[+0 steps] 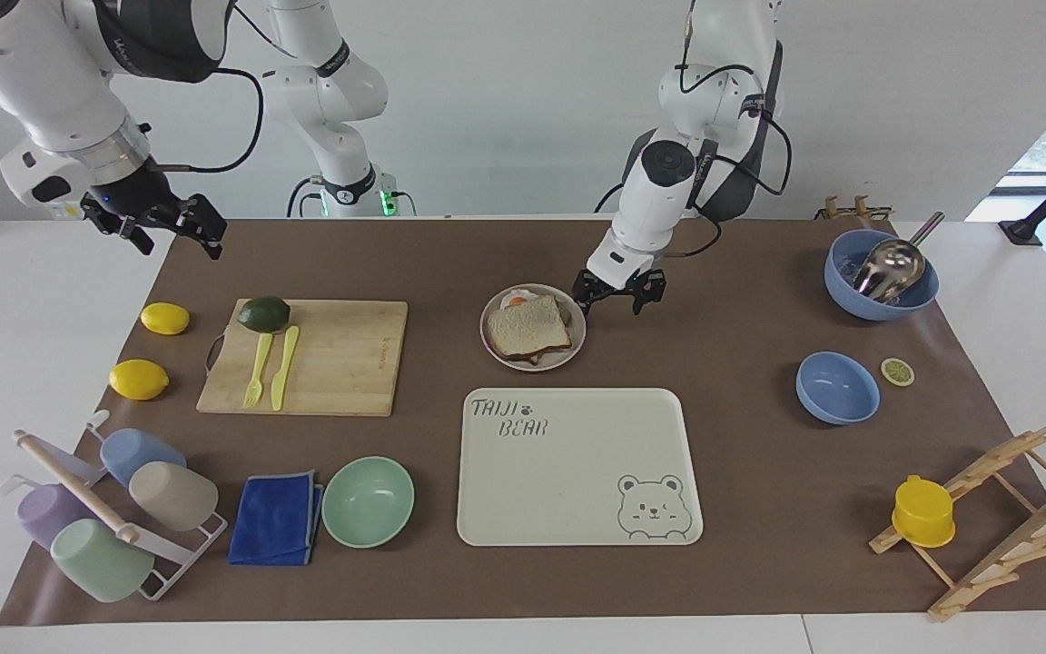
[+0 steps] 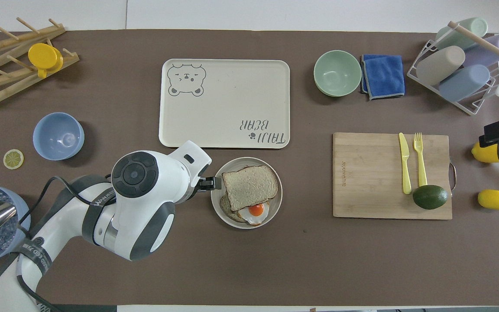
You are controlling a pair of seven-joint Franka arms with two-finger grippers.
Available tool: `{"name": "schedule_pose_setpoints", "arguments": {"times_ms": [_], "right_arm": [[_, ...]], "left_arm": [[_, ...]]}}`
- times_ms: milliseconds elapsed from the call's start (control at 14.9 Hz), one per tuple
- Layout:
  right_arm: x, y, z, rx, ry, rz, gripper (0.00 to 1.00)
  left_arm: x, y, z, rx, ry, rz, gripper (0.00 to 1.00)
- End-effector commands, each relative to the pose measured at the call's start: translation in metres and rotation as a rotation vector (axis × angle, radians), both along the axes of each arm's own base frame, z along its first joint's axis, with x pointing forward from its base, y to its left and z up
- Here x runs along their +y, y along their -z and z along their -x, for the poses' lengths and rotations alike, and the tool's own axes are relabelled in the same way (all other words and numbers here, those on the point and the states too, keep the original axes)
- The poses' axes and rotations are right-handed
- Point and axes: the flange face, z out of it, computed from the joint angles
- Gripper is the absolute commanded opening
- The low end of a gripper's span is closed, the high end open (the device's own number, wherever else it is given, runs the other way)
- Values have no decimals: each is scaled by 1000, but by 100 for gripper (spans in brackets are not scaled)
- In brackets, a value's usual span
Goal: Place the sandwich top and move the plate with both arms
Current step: 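Grasp the rim of the white plate with the left gripper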
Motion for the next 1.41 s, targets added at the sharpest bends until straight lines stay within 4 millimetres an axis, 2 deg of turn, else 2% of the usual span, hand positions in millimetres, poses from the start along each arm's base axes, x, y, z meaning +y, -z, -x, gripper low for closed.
{"name": "schedule_pose_setpoints", "arguments": {"times_ms": [0, 67, 201, 402, 536, 871, 1071, 1205, 1339], "right_arm": [[10, -6, -6, 9, -23, -5, 100], [18, -9, -5, 17, -37, -13, 100], [23, -16, -4, 13, -40, -35, 100], [15, -12, -2, 19, -25, -33, 100], [13, -12, -1, 27, -23, -25, 100], [19, -14, -1, 12, -23, -35, 100], [20, -10, 1, 30, -29, -40, 100], [19, -10, 1, 30, -28, -40, 100], [18, -10, 1, 30, -26, -40, 100]], "left_arm": [[1, 18, 18, -9, -45, 27, 95], [-1, 22, 19, -1, -61, 30, 93], [-7, 28, 22, 9, -73, 48, 87], [-6, 34, 22, 12, -85, 53, 78], [-14, 41, 27, 18, -82, 62, 73], [-17, 47, 26, 19, -103, 78, 57], [-25, 54, 31, 18, -88, 78, 50], [-25, 54, 30, 18, -90, 78, 43], [-24, 54, 30, 18, -90, 78, 31]]}}
